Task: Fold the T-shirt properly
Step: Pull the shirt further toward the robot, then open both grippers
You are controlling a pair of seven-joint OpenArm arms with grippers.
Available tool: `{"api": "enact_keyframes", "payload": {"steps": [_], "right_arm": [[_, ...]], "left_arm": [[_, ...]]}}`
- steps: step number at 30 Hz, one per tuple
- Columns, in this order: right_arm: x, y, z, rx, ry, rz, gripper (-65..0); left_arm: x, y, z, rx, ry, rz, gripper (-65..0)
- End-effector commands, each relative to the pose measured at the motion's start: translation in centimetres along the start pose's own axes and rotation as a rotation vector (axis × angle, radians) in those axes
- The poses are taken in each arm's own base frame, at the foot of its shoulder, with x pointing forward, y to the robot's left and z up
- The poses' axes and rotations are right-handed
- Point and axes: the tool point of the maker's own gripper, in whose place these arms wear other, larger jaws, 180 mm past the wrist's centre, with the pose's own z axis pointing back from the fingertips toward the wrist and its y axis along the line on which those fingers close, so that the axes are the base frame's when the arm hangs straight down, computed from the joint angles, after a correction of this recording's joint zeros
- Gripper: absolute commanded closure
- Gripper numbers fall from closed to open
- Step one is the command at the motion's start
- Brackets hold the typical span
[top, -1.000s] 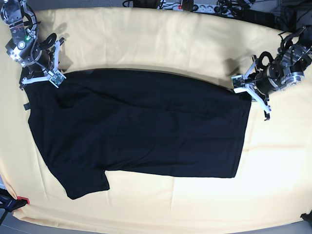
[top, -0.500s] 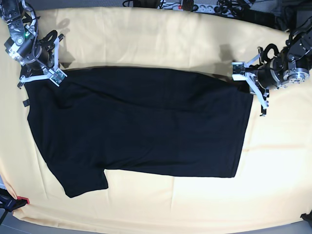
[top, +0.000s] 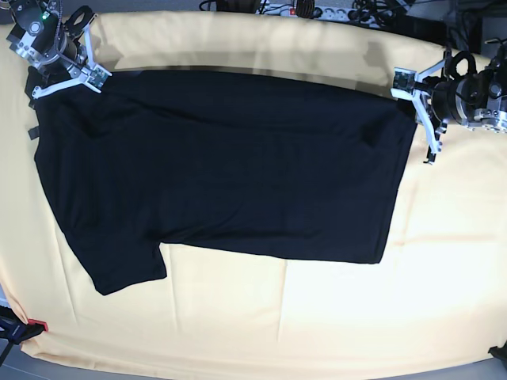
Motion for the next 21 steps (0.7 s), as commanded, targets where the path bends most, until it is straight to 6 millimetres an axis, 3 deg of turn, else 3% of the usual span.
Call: {"api": "enact_keyframes", "payload": {"steps": [1,13,21], "right_arm": [[-0.3,-0.6,0.5,-0.025,0.018,0.021,0.0],[-3.2,3.5,0.9,0.084,0.105,0.04,0.0],[-3.8,4.1,1.0,0.102,0.127,0.047,0.0]], "left_arm": [[-0.6,0.4,0.9,0.009,0.033,-0.004,0.0],[0.9,-2.8,1.9,-0.158,0.006,0.172,0.0],[1.8,-4.8,2.4,-0.263,-0.008,0.245,0.0]]}}
